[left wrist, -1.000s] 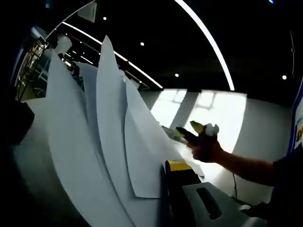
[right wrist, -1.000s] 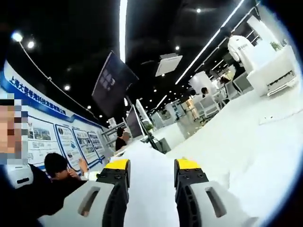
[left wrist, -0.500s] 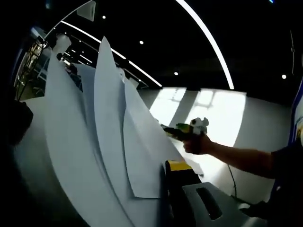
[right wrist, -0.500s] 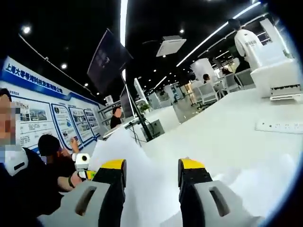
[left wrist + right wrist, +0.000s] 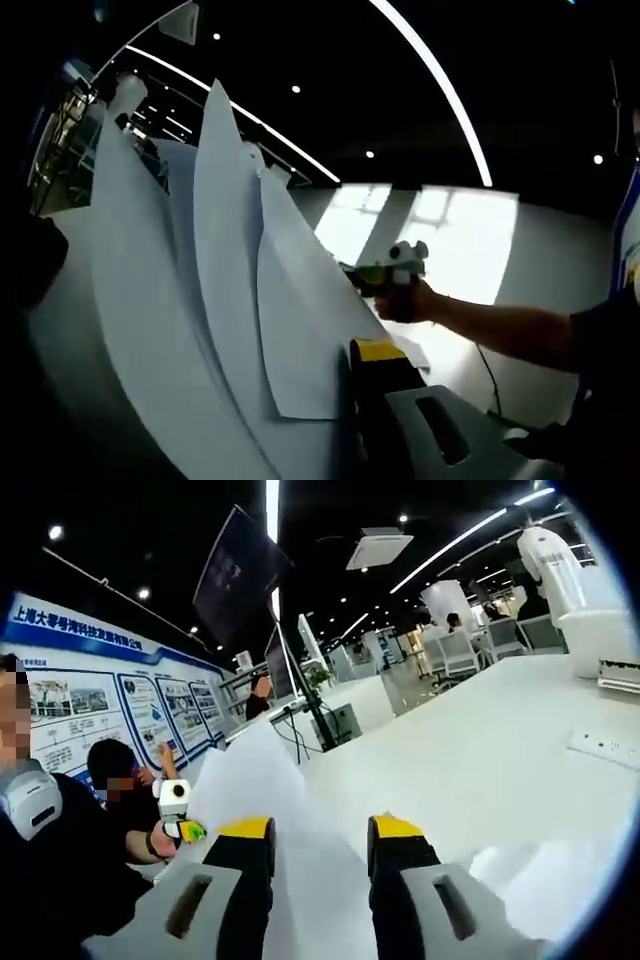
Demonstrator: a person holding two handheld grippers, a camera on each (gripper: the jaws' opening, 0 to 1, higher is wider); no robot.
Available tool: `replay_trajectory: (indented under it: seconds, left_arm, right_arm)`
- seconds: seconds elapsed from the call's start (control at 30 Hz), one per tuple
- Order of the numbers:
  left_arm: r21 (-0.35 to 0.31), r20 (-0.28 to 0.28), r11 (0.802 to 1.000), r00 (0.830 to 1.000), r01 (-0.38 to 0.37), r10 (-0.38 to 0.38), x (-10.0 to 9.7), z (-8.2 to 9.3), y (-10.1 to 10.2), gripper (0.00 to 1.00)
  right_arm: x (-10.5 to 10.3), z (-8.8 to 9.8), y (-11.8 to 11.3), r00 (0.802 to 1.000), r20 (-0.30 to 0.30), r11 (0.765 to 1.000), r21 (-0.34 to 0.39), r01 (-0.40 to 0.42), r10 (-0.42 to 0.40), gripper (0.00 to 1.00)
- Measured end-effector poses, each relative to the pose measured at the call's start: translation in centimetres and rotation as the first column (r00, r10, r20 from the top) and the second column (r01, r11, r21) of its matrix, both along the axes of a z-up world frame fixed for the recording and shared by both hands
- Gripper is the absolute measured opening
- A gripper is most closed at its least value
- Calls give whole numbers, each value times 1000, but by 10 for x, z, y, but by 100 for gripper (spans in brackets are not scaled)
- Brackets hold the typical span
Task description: Organize the stack of printing papers by aligning and flattening the scattered papers on the table
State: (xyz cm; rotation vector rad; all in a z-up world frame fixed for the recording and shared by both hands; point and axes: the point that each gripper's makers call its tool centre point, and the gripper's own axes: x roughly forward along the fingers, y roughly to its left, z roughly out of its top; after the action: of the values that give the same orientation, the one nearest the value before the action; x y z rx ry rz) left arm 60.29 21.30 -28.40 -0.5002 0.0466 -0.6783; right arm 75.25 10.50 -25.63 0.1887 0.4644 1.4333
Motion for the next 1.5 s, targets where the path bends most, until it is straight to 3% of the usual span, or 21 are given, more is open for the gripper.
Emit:
replay_trajectory:
  seconds: [0.37, 0.47, 0.53, 0.63, 0.77, 0.87, 1.0, 1.13, 1.2, 1.3, 1.5]
  left_arm:
    - [-7, -7, 1000, 1000, -10, 10, 1, 0, 2, 11]
    - [-14, -11, 1000, 1000, -20, 20, 3, 0, 4, 11]
    - [-21, -14, 999, 1000, -27, 27, 3, 0, 5, 11]
    - [-35, -23, 998, 999, -43, 42, 5, 0, 8, 12]
    - [-48, -32, 997, 998, -58, 57, 7, 0, 10, 13]
    - [-48, -35, 997, 997, -66, 65, 8, 0, 12, 14]
    - [-49, -38, 996, 997, -71, 69, 9, -1, 13, 14]
    - [-55, -40, 996, 997, -74, 72, 9, -1, 14, 14]
    - [-58, -42, 995, 996, -75, 73, 10, -1, 15, 14]
    - [-55, -42, 996, 996, -76, 73, 10, -1, 16, 15]
    - [-58, -47, 995, 996, -78, 76, 12, -2, 18, 15]
  right_arm:
    - [-36, -1, -17, 990, -120, 997, 30, -71, 74, 1]
    - [-54, 11, -15, 984, -150, 989, 127, -80, 99, 0]
    - [-66, 13, -14, 988, -124, 985, 155, -77, 97, 0]
    - [-76, 15, -13, 990, -124, 977, 208, -39, 66, 0]
    - [-78, 9, -10, 986, -167, 976, 212, 43, -7, 0]
    - [-79, 6, -6, 969, -239, 967, 225, 119, -64, 0]
    - [-73, 10, -5, 953, -296, 949, 275, 153, -67, 0]
    - [-69, 10, -6, 949, -302, 943, 281, 177, -88, 0]
    - [-63, 5, -9, 951, -257, 933, 269, 240, -170, 0]
    - [-83, 2, -6, 948, -250, 927, 267, 262, -196, 0]
    - [-103, 2, -2, 936, -264, 905, 294, 308, -233, 0]
